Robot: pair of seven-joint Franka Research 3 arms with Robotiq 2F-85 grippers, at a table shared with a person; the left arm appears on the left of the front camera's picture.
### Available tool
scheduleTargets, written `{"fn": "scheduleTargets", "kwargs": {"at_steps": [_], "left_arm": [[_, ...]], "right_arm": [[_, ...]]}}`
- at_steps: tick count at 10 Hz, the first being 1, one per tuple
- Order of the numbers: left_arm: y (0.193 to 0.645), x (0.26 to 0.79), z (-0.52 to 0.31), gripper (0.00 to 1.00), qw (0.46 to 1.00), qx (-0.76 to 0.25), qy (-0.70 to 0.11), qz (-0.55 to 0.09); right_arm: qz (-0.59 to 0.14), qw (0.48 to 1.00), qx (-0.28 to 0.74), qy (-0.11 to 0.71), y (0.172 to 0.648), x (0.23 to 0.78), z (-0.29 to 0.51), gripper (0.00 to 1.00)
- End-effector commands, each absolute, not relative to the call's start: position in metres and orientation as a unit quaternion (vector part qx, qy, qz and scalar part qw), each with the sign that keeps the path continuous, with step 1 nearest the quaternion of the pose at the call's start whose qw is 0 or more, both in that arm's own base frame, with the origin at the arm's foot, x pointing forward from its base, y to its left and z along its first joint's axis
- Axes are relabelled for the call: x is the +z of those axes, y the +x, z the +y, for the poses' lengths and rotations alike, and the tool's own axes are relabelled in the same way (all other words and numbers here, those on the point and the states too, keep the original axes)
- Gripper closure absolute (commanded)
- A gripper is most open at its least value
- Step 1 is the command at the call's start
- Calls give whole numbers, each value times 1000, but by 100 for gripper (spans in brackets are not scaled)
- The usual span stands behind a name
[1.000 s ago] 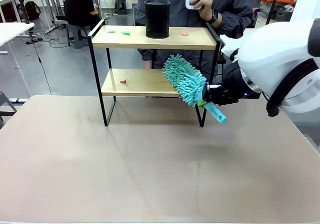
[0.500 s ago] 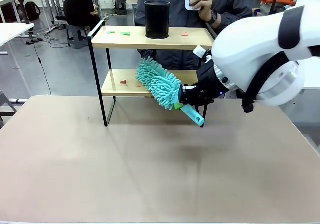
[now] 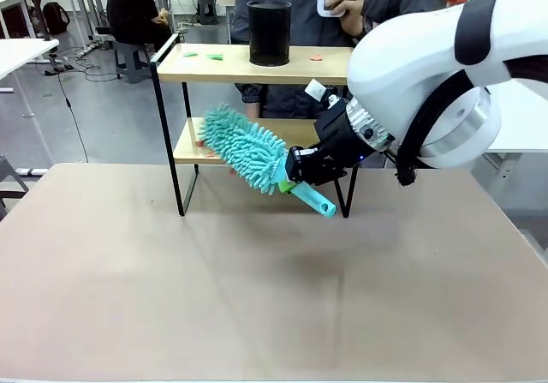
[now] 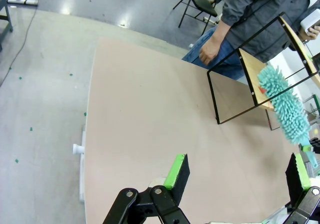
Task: Clean the shelf.
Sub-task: Clean the specific tier of the Shelf with the Duster once objects are removed.
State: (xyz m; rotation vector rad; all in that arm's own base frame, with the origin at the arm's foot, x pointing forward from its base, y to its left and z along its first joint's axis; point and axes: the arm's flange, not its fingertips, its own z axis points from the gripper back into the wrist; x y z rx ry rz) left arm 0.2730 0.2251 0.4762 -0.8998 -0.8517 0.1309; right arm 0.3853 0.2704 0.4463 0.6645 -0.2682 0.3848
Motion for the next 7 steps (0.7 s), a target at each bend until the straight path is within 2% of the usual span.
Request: {"fn": "scheduleTargets", "kwargs": {"at_steps": [1,7], "left_arm": [[274,475,224,0,806,53,-423,-411],[274,475,224,0,806,53,-423,-411]], "right_arm": [[-74,896,217,379,387,447,243,88],[-13,864,208,458,382,454,165,88]]}}
